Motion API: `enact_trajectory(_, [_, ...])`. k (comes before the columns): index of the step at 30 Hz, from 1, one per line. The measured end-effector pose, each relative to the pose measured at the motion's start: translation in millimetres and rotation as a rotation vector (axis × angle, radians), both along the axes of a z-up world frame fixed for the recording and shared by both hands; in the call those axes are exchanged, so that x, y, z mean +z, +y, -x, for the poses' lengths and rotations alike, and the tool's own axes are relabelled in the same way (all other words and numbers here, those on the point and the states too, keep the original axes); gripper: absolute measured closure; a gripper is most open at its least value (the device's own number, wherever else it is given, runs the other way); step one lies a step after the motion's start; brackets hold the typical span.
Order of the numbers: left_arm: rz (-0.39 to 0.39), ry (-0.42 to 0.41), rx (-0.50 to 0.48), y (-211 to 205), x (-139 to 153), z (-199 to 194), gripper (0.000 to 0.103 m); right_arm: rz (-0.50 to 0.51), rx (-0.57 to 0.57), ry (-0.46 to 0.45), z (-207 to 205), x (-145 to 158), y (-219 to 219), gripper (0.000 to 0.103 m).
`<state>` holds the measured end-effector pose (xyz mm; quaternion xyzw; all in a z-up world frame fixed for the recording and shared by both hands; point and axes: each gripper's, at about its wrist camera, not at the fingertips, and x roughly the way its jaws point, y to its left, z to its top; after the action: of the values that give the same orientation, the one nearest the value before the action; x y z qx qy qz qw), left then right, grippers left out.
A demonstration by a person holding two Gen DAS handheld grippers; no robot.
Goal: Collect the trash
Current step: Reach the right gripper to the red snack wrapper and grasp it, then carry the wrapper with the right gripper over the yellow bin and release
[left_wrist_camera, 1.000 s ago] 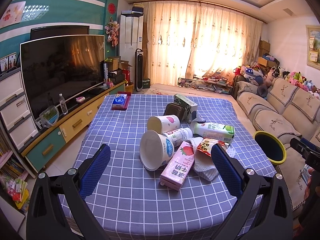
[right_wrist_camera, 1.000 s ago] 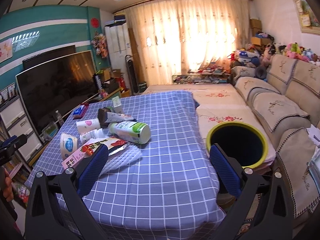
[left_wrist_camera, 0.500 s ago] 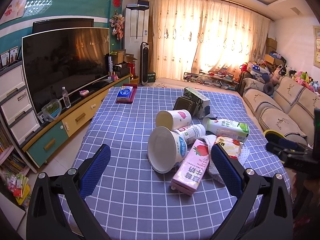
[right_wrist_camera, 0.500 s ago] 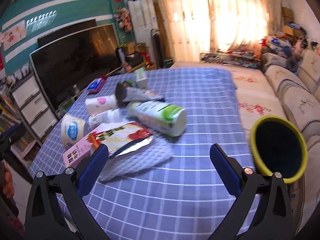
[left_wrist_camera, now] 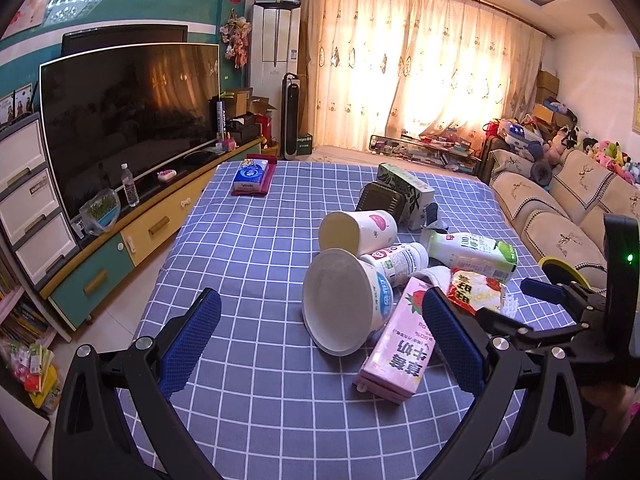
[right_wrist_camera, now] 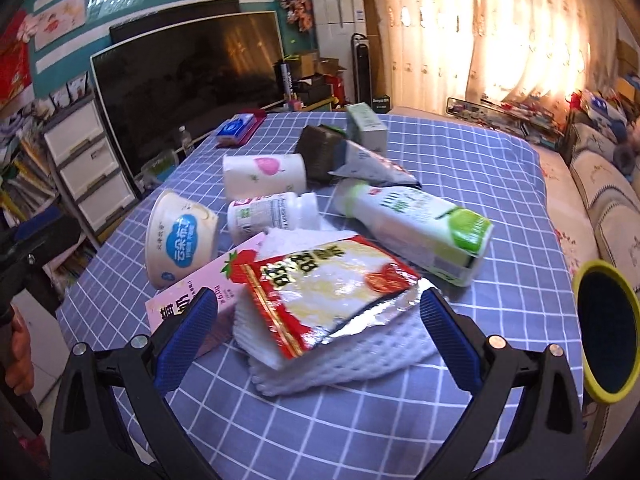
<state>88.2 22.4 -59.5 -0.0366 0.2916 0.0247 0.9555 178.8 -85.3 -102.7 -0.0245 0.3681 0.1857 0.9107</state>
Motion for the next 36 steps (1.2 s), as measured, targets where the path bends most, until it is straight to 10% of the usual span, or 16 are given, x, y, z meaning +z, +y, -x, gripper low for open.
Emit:
enact_trajectory(6, [0.009,0.005,0.001,3,-5,-4,0.004,0.044,0.007,0.048,-11,-12,9,0.038])
enact_trajectory(13, [0.008,0.004,-0.002,2,-5,-4,0.004,-0.018,0.009,0.030,-4,-1,-3,0.096])
enact_trajectory(36, [-0.008,0.007,-0.064,-18,-4,-4,0.004,-0.257,0.075,-0.071,31,82,-56,0.101])
